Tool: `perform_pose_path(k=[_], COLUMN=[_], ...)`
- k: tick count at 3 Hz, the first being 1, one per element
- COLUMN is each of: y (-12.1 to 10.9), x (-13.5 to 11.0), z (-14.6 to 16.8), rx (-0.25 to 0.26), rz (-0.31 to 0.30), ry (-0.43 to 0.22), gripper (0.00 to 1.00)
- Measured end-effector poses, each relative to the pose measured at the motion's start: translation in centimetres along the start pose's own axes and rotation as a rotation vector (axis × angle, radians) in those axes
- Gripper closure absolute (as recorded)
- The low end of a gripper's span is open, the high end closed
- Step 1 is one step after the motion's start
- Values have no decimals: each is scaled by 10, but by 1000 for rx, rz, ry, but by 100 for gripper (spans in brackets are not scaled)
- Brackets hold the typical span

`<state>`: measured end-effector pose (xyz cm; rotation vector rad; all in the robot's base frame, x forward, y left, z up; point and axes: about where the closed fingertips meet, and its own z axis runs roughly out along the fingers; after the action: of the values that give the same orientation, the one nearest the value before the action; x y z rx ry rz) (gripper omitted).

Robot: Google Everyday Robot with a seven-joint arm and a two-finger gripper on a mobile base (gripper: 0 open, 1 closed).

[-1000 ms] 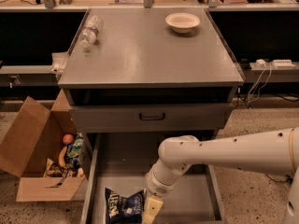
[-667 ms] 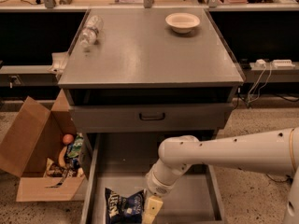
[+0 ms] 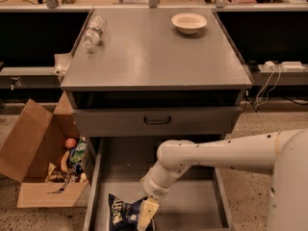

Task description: Pick blue chip bag from middle drawer and place on counter

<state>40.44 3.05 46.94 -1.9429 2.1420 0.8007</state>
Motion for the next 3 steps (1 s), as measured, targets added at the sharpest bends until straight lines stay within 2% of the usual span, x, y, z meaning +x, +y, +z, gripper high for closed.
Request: perform_pose_path(k=[1, 3], y=[-9, -29], x=[-7, -7], z=[21, 62], rx=[-39, -131], rz=[-8, 10], ry=[-10, -14], gripper=[0, 0])
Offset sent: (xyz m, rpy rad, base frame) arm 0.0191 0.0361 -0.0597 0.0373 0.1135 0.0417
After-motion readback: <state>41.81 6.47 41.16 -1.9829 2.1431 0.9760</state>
